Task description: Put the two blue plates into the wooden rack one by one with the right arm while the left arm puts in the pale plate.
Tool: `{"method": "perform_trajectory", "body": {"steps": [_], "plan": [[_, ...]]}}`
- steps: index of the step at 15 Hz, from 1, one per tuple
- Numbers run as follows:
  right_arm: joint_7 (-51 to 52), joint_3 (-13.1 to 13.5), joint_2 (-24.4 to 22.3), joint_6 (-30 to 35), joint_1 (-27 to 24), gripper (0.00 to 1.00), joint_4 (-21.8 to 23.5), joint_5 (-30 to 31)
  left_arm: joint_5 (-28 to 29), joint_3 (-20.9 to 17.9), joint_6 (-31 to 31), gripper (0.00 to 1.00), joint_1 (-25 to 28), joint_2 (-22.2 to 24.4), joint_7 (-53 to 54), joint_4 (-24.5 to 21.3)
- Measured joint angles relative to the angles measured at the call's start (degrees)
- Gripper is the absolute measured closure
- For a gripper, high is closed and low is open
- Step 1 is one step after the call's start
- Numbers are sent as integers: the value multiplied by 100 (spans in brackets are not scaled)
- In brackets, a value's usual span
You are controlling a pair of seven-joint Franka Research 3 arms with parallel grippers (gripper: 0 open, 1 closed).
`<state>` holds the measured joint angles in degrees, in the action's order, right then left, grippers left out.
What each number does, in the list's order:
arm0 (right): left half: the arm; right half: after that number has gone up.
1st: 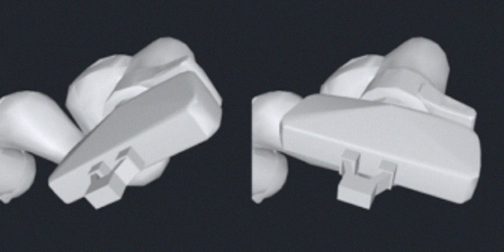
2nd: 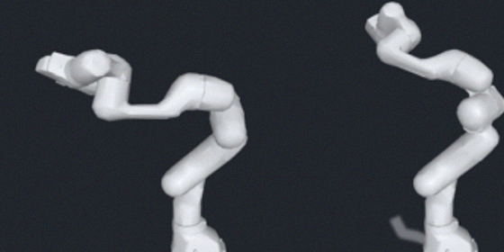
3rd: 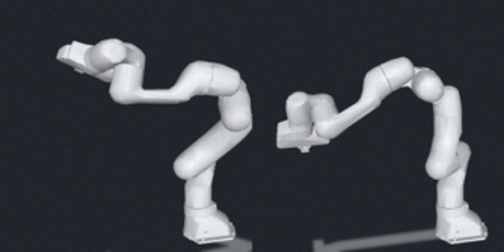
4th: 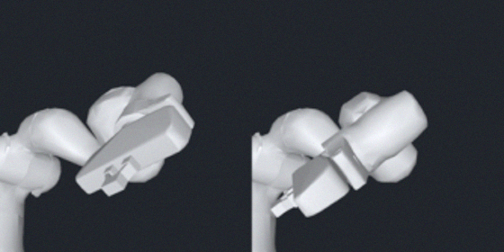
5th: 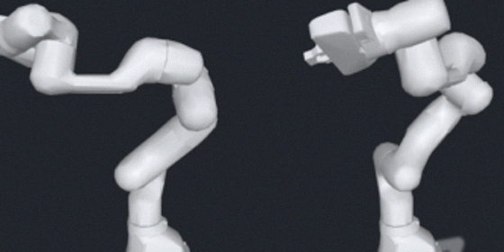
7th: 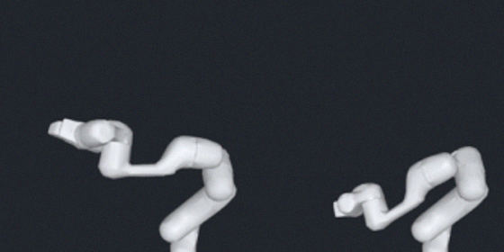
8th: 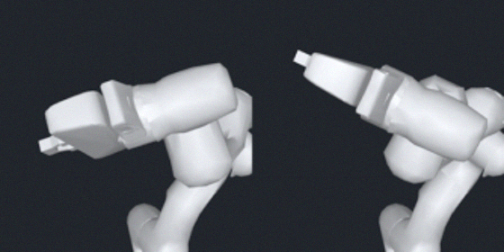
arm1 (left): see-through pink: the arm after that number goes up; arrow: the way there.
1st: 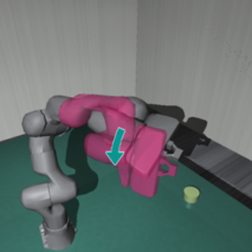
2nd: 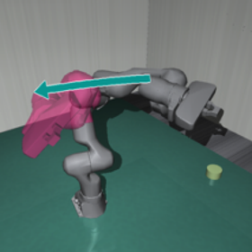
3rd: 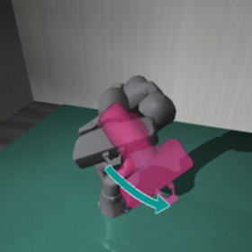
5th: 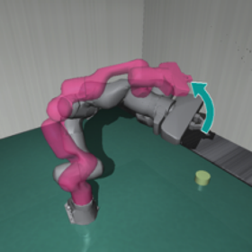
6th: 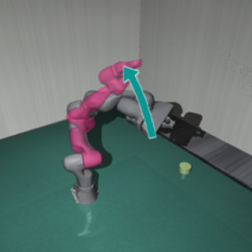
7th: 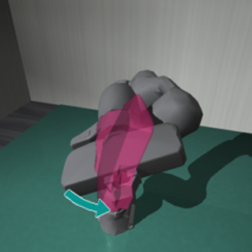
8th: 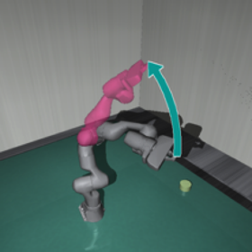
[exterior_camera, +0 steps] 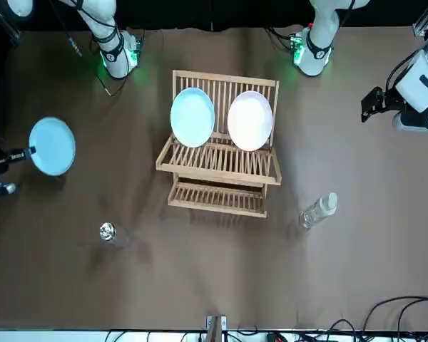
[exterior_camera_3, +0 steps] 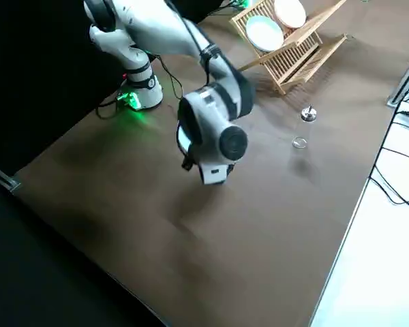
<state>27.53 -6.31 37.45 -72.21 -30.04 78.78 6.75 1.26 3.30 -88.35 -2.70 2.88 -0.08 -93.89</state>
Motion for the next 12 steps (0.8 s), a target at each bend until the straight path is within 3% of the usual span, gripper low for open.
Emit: {"method": "perform_trajectory", "body": {"steps": [6,10,12], "plan": [[-1238,-9,-623,2105,1018,96,-111,-16,0,4,0,0,-3,0,0,0],[-2094,-12,-1014,2904,1503,96,-16,-518,0,5,0,0,-3,0,0,0],[-2639,-14,-1268,2996,1707,96,267,-879,0,4,0,0,0,-6,0,-2]]}}
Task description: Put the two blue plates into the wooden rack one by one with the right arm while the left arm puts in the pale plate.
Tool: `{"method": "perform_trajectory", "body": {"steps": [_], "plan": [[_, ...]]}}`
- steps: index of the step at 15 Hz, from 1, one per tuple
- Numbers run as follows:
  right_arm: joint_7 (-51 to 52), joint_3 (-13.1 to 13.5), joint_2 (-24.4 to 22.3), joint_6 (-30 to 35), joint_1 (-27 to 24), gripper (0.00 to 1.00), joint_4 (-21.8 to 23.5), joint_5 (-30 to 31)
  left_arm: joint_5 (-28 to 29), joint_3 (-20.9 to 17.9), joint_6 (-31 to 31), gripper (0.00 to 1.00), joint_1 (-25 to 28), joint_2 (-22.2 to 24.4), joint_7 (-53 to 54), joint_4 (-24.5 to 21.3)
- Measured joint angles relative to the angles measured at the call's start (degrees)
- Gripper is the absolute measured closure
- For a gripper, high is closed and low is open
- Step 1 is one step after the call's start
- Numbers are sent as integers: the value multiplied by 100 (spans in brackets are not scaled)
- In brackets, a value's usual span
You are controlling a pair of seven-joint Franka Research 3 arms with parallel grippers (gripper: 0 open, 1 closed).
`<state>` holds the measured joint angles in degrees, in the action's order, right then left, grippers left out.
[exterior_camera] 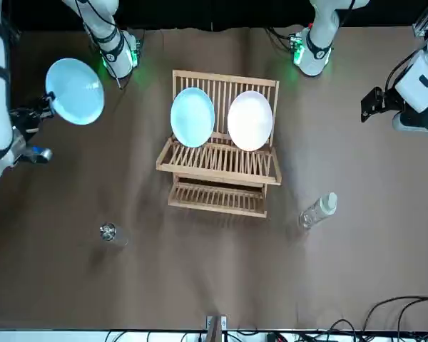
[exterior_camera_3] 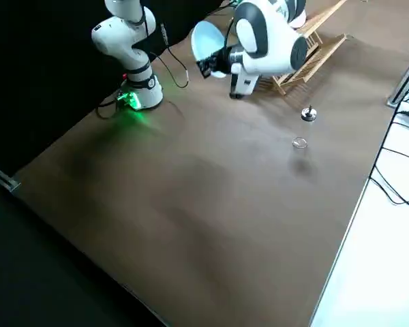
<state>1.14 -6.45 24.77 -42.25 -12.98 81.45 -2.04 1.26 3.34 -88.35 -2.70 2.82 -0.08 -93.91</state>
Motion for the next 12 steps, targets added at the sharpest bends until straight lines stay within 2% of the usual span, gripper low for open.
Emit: {"method": "perform_trajectory", "body": {"steps": [3,7,12], "plan": [[-948,-5,-352,11,370,96,587,-730,0,0,0,0,-2,-13,0,-5],[-1821,-10,-563,-3,856,96,1011,-1349,0,0,0,0,-1,-16,0,-6],[-2170,-7,-615,-49,1309,96,1440,-1598,0,0,0,0,-1,-18,0,-12]]}}
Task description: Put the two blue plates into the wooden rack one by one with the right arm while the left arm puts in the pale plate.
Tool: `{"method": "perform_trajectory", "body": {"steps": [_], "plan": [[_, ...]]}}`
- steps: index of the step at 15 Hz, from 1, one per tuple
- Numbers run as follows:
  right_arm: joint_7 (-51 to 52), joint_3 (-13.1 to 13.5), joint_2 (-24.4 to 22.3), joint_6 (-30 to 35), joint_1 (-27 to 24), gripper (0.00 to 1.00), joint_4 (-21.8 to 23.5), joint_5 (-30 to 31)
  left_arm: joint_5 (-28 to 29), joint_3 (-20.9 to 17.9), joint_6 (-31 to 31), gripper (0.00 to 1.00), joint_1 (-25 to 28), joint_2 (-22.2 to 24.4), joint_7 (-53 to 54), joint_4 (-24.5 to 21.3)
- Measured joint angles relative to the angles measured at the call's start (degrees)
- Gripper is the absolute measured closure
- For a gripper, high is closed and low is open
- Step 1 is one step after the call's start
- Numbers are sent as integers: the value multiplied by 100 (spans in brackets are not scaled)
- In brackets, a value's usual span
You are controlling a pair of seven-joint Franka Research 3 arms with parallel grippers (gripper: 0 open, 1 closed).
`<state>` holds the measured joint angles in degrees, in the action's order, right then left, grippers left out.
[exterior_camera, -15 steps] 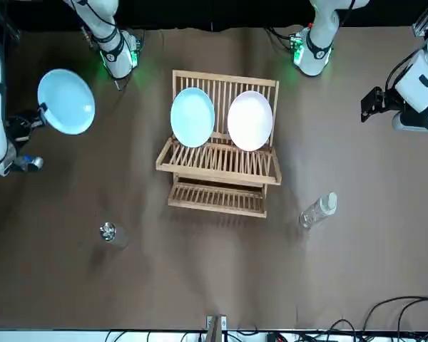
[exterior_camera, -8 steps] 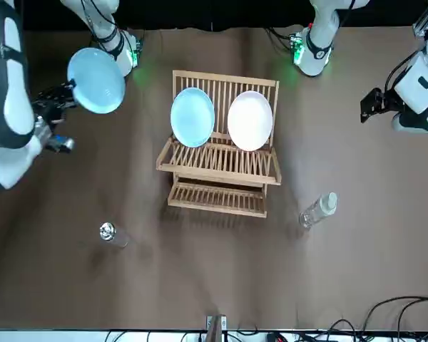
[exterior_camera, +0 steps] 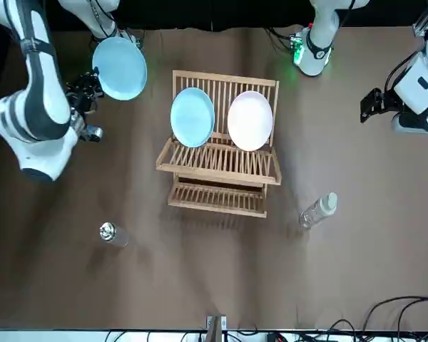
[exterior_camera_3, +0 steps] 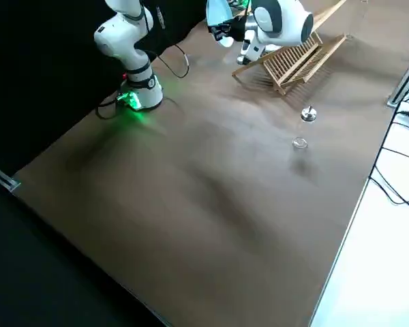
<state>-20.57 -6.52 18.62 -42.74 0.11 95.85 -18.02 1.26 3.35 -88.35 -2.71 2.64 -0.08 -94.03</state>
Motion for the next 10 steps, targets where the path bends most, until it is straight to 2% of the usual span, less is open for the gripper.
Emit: {"method": "perform_trajectory", "body": {"steps": [3,7,10], "plan": [[-495,-3,0,-190,362,96,136,-586,0,0,0,0,-1,0,0,-3],[-1270,-3,-1,-1180,611,96,275,-1590,0,0,0,0,-1,-2,0,-8],[-1478,-3,1,-1958,804,96,576,-1823,0,0,0,0,2,-20,0,-15]]}}
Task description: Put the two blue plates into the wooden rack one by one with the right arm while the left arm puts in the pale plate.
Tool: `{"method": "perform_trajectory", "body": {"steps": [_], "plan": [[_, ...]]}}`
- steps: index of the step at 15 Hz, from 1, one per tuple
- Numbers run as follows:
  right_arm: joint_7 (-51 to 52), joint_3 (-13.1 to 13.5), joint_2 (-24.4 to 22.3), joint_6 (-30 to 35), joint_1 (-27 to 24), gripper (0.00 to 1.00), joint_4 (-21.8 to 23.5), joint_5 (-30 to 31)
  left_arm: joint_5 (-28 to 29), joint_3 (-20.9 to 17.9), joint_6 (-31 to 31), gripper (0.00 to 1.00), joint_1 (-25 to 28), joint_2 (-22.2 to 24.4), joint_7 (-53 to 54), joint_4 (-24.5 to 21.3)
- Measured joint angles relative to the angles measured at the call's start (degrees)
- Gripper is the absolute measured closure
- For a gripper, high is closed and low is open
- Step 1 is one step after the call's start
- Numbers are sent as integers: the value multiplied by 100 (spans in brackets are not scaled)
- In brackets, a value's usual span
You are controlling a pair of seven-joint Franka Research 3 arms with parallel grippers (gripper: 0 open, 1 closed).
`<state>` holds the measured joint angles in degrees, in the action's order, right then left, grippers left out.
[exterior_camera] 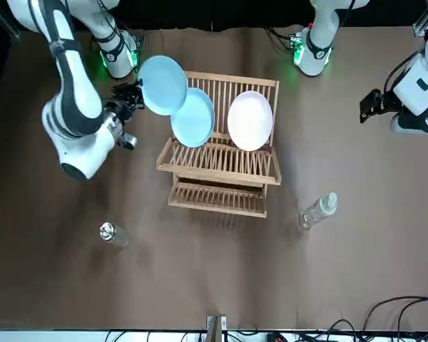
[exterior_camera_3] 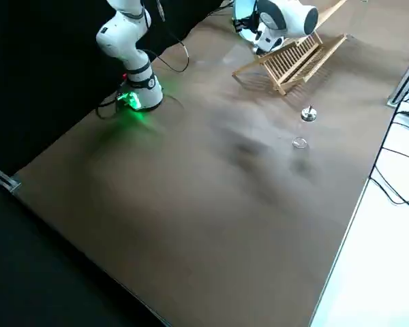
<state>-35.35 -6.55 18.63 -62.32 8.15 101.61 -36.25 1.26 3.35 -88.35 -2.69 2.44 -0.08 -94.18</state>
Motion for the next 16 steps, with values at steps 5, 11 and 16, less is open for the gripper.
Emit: {"method": "perform_trajectory", "body": {"steps": [5,11,16], "plan": [[-221,0,0,-820,380,96,168,-463,0,0,0,0,1,-34,0,-1],[-477,1,45,-1224,666,97,218,-655,0,-1,0,0,14,-39,0,-1],[-535,1,186,-1400,738,95,249,-704,0,-1,0,0,18,-39,0,-1]]}}
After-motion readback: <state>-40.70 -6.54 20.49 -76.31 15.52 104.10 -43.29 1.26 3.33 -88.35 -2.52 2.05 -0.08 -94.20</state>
